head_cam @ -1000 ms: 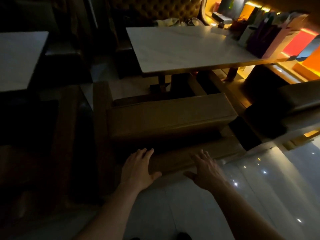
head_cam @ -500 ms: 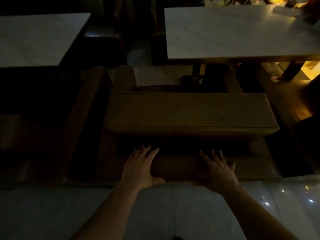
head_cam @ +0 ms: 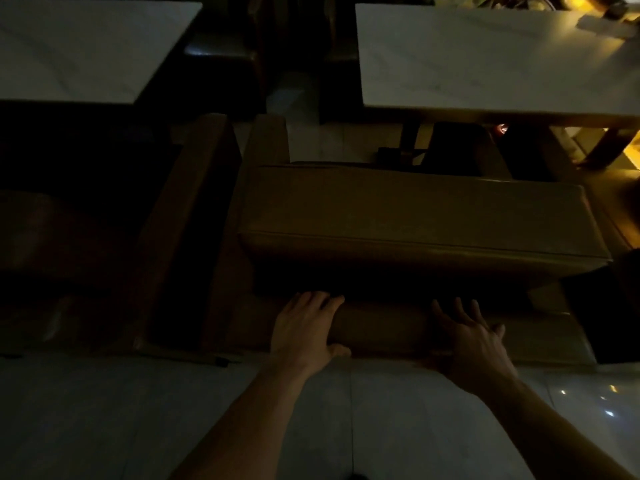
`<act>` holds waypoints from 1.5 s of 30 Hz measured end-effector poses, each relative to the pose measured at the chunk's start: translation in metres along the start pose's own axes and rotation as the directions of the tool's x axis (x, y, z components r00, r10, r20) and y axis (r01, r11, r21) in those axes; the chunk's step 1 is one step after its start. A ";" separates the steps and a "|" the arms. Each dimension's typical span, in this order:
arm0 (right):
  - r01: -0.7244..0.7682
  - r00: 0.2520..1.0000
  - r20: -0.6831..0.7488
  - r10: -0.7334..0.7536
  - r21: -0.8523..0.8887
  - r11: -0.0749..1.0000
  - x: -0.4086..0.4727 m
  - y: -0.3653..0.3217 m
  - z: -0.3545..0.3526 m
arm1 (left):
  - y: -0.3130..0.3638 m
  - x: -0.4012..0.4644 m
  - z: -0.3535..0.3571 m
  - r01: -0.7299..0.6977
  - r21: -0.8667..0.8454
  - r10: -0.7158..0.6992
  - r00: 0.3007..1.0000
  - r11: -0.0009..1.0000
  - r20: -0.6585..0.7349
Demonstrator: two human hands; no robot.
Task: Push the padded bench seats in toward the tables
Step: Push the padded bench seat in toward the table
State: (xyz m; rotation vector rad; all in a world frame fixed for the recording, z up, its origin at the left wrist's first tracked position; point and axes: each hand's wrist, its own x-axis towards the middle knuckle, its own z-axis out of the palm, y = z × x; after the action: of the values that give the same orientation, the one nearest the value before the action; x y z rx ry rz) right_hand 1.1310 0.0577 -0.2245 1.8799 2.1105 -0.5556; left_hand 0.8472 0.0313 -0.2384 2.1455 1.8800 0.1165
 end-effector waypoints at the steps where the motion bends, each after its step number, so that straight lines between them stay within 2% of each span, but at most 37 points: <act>1: -0.005 1.000 -0.017 0.005 -0.009 1.000 0.000 -0.001 0.002 | -0.001 0.000 0.001 -0.008 -0.003 0.008 1.000 1.000 -0.002; 9: -0.018 0.998 -0.061 0.015 -0.053 0.998 0.004 -0.009 0.014 | -0.014 -0.001 0.005 -0.031 -0.019 0.031 0.999 0.999 -0.010; 18: 0.016 0.997 -0.071 -0.015 0.003 1.000 -0.010 -0.045 0.031 | -0.052 -0.023 0.001 -0.013 -0.023 0.012 1.000 1.000 -0.028; 27: 0.036 0.996 -0.086 -0.035 0.015 0.999 -0.030 -0.043 0.042 | -0.049 -0.055 0.010 -0.017 -0.034 0.015 0.998 0.999 -0.057; 33: 0.024 0.997 -0.071 -0.024 -0.006 1.000 -0.032 -0.046 0.039 | -0.046 -0.052 0.010 -0.027 -0.071 0.026 1.000 0.997 -0.008; 39: 0.002 1.000 0.015 -0.003 0.014 1.000 -0.023 -0.052 0.032 | -0.054 -0.043 0.009 -0.042 -0.065 0.044 0.999 0.997 0.028; 45: 0.025 0.998 -0.059 -0.023 0.027 0.999 -0.002 -0.070 0.026 | -0.072 -0.017 -0.004 -0.028 -0.084 0.030 0.999 0.996 0.023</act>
State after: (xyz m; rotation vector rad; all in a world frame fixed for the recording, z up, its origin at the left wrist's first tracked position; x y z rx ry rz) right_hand 1.0604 0.0383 -0.2391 1.9108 2.1761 -0.5438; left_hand 0.7743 0.0228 -0.2516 2.1091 1.7987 0.1714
